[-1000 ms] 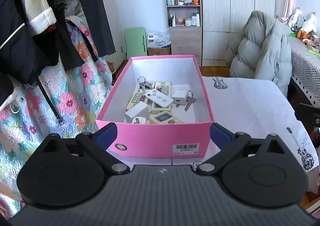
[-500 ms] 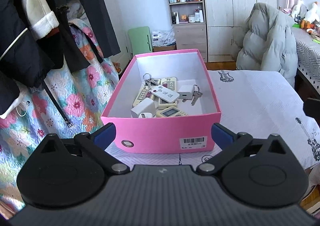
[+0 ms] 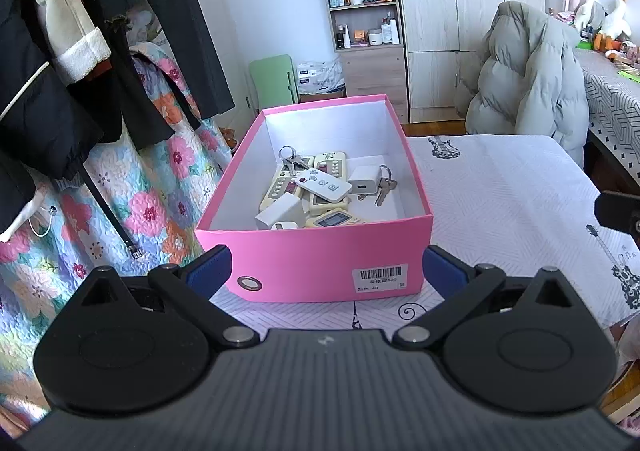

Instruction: Organize rigid objects

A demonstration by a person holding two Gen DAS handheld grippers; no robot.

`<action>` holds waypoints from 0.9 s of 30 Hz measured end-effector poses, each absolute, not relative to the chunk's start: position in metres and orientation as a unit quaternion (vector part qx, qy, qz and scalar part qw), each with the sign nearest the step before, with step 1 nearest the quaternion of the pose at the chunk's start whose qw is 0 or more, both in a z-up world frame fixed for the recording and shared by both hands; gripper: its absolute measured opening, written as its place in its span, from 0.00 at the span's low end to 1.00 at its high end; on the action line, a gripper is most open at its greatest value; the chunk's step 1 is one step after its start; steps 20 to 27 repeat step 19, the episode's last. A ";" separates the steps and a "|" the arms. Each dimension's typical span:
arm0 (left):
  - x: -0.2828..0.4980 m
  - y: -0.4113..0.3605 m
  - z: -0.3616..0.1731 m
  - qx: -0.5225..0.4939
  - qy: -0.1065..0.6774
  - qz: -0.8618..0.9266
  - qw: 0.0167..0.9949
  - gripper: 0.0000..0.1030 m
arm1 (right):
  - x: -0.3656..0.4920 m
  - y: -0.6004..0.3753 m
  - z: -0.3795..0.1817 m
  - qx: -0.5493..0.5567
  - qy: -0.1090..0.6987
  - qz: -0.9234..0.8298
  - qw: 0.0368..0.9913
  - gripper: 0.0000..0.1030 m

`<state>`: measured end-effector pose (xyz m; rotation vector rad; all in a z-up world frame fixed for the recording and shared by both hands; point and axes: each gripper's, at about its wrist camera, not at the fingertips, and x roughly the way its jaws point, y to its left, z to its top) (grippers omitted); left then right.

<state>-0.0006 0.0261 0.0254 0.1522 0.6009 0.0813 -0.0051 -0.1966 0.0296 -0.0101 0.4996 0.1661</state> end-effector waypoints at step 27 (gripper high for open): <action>-0.005 0.030 0.026 0.068 0.286 0.040 0.955 1.00 | -0.008 -0.199 0.029 -0.004 0.247 0.063 0.967 1.00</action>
